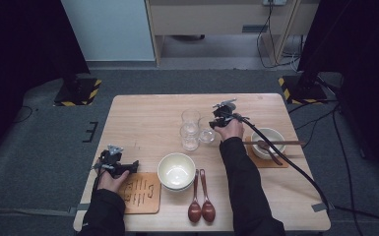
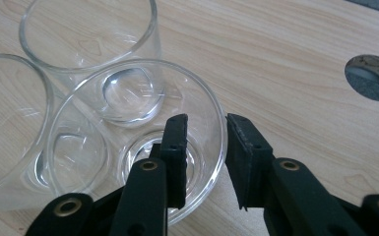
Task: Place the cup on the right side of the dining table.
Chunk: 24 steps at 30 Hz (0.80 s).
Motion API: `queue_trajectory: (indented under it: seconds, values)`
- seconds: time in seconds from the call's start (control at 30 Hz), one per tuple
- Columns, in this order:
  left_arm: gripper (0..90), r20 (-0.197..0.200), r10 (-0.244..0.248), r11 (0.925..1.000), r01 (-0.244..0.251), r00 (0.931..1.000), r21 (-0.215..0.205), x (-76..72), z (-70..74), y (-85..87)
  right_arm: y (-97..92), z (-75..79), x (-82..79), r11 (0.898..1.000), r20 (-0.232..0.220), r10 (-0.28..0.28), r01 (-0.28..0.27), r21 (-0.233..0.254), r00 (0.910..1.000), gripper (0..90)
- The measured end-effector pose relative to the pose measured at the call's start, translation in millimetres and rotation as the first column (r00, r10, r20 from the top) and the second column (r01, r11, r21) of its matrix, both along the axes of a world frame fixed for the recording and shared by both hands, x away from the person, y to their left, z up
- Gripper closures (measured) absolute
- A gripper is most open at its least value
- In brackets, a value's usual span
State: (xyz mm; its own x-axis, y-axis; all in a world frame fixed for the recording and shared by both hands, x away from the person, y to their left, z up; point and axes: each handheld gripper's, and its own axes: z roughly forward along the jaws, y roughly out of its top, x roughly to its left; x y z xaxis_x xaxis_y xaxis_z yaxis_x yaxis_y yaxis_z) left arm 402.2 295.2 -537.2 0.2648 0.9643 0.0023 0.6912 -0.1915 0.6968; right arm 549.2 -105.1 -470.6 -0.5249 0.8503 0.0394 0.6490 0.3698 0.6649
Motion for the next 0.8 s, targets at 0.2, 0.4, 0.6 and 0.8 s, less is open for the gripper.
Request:
queue_trajectory:
  seconds: [0.2,0.4,0.6,0.8]
  values:
    - [0.0,0.000,0.000,1.0000,0.000,1.0000,0.000,0.0,0.0,0.0,1.2,-5.5,4.1,1.000,-0.024,-0.021,0.021,0.008,0.9995,77.4]
    - [0.0,0.000,0.000,1.0000,0.000,1.0000,0.000,0.0,0.0,0.0,2.6,-5.6,4.7,0.999,-0.028,-0.042,0.042,0.011,0.9987,80.7]
    - [0.0,0.000,0.000,1.0000,0.000,1.0000,0.000,0.0,0.0,0.0,2.9,-4.2,3.3,0.998,-0.039,-0.059,0.060,0.007,0.9975,81.1]
    - [0.0,0.000,0.000,1.0000,0.000,1.0000,0.000,0.0,0.0,0.0,2.4,-2.3,0.4,0.998,-0.041,-0.059,0.059,-0.004,0.9974,81.2]
